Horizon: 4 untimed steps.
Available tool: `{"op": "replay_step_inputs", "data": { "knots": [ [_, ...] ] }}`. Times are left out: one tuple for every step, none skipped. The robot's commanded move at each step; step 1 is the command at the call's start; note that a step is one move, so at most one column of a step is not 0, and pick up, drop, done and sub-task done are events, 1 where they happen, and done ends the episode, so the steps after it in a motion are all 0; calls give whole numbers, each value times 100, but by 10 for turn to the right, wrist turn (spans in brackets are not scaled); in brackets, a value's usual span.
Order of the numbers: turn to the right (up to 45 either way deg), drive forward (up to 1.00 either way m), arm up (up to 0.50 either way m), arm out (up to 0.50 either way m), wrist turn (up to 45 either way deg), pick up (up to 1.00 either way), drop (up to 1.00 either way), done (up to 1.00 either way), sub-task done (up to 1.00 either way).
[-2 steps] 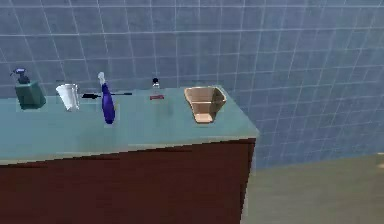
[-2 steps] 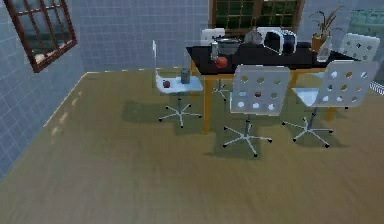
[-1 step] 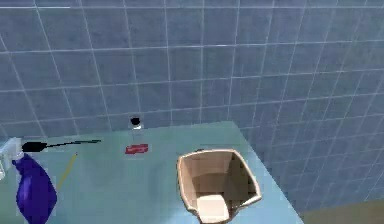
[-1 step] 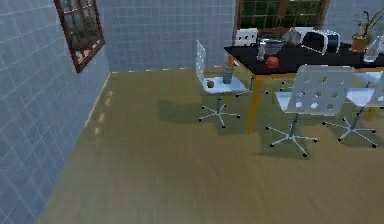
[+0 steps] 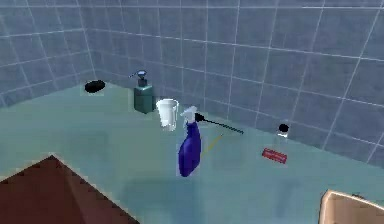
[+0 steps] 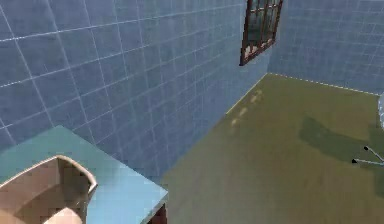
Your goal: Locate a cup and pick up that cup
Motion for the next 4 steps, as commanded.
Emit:
{"op": "replay_step_inputs", "data": {
  "knots": [
    [-450, 0, 0, 0, 0, 0, 0, 0, 0],
    [-450, 0, 0, 0, 0, 0, 0, 0, 0],
    [0, 0, 50, 0, 0, 0, 0, 0, 0],
    [0, 0, 38, 0, 0, 0, 0, 0, 0]
  ]
}}
